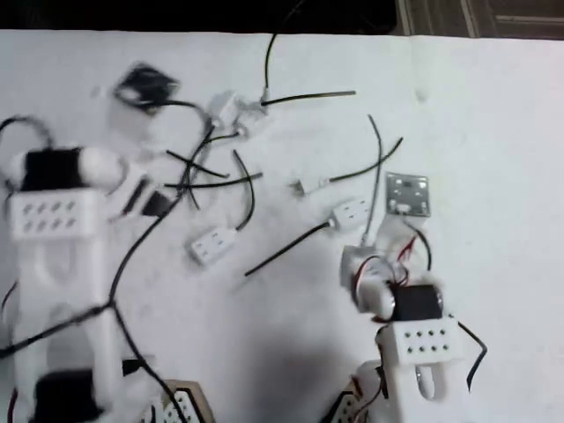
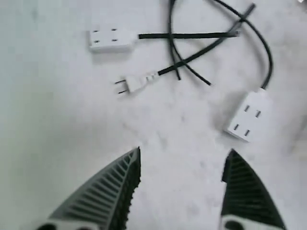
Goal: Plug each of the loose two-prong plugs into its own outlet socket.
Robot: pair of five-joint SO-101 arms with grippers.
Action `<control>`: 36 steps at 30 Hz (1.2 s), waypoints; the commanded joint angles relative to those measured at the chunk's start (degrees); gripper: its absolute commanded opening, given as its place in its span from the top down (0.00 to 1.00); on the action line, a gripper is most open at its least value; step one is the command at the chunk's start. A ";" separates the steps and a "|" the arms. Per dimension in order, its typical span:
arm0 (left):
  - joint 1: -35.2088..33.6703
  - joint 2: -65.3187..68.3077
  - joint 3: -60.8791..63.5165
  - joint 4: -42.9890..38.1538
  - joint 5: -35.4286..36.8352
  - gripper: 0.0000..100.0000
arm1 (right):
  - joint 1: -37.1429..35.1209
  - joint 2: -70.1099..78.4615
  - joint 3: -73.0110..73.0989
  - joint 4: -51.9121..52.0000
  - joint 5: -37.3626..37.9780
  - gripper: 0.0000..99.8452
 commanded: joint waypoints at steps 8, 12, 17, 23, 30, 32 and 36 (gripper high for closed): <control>-19.91 -15.16 28.75 -23.65 4.92 0.97 | -26.07 -15.16 -1.85 -6.37 -0.70 0.98; -23.60 -15.69 33.58 -26.02 4.92 0.97 | -33.01 -13.76 -1.85 -14.55 -0.62 0.98; -23.87 -16.40 38.51 -29.27 2.37 0.97 | -37.58 -9.54 -1.85 -22.11 -0.35 0.98; -17.27 -22.64 40.09 -28.75 2.11 0.96 | -44.70 -6.55 -1.85 -24.92 -0.26 0.98; -1.54 -38.02 45.63 -26.99 9.41 0.96 | -46.81 -4.26 -1.85 -26.24 -0.26 0.98; 1.71 -42.59 46.86 -27.08 12.75 0.96 | -46.81 -3.65 -1.76 -26.15 -0.26 0.98; 8.66 -50.77 49.76 -26.81 15.30 0.96 | -46.73 -2.42 -1.76 -26.15 -0.53 0.98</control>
